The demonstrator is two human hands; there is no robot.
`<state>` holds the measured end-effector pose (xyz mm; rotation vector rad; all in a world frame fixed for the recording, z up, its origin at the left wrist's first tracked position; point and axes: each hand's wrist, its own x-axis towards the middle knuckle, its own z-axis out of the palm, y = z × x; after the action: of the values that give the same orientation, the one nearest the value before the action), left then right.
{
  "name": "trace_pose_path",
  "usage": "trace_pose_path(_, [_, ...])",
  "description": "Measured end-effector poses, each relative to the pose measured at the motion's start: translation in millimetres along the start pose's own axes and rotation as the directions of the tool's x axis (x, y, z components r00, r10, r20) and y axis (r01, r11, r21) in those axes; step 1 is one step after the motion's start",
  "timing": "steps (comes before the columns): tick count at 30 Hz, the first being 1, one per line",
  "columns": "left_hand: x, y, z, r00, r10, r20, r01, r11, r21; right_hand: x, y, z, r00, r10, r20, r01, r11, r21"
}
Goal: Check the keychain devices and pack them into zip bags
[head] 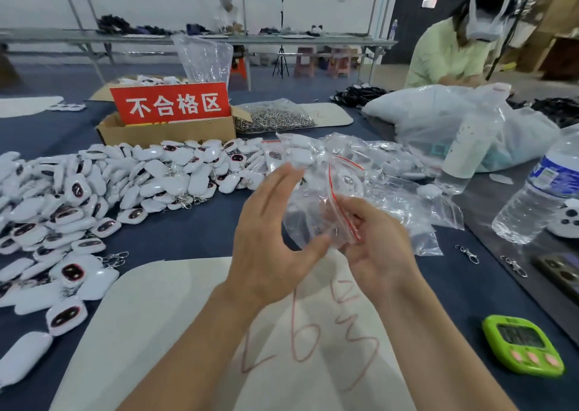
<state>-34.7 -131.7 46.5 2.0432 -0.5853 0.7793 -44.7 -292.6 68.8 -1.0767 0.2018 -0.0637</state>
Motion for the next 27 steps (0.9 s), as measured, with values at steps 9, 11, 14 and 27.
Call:
trace_pose_path(9, [10.4, -5.4, -60.6, 0.969, -0.237, 0.065, 0.225, 0.963, 0.149, 5.2, 29.1, 68.2, 0.899, 0.109, 0.424, -0.123, 0.992, 0.005])
trace_pose_path(11, [17.4, -9.2, -82.1, 0.976, -0.202, 0.082, 0.176, 0.951, 0.253, 10.0, 35.3, 86.1, 0.859, 0.140, 0.493, -0.161, 0.987, -0.001])
trace_pose_path(14, [26.1, -17.1, -106.7, 0.998, -0.017, 0.058, -0.018, 0.832, 0.555, 18.4, 58.3, 118.6, 0.864, 0.237, 0.445, -0.276, 0.961, 0.024])
trace_pose_path(27, [-20.9, -77.9, -87.3, 0.981, -0.111, 0.157, -0.035, 0.699, 0.714, 22.0, 108.8, 117.9, 0.980, -0.034, 0.199, 0.139, 0.827, -0.545])
